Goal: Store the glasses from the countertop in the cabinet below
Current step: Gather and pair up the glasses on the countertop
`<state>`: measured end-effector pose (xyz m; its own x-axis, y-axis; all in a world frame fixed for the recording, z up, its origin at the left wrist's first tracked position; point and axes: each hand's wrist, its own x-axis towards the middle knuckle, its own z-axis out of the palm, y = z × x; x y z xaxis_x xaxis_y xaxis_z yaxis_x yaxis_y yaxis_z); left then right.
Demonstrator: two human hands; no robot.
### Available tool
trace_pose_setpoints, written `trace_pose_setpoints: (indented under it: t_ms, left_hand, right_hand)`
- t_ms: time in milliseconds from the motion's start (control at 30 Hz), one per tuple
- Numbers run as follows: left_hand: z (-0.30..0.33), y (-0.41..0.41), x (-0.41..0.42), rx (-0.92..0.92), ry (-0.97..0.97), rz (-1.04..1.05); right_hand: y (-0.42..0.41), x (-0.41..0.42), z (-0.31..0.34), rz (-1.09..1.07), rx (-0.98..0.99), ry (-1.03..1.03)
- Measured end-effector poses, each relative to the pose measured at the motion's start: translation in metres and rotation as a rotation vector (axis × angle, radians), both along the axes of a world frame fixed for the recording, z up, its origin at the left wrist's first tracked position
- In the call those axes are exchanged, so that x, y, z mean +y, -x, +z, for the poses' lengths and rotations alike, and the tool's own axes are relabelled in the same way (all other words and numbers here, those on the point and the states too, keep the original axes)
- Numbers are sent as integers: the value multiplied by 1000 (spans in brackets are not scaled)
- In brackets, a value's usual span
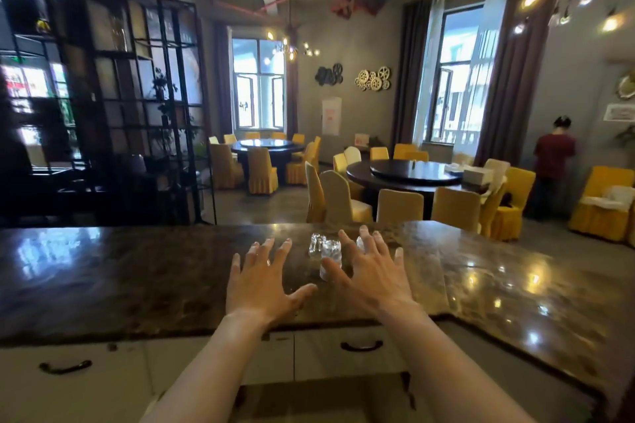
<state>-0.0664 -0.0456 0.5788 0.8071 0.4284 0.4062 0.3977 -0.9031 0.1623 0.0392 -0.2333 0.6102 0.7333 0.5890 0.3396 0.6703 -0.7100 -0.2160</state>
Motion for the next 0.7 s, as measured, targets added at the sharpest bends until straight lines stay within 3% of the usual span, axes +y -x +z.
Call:
trace_pose_setpoints:
  t_ms: [300, 700]
  left_hand:
    - [-9, -26, -5, -16, -56, 7]
    - [-67, -80, 55, 116, -95, 94]
  right_hand:
    - [-23, -6, -10, 24, 43, 3]
    - [-115, 32, -93, 63, 90, 114]
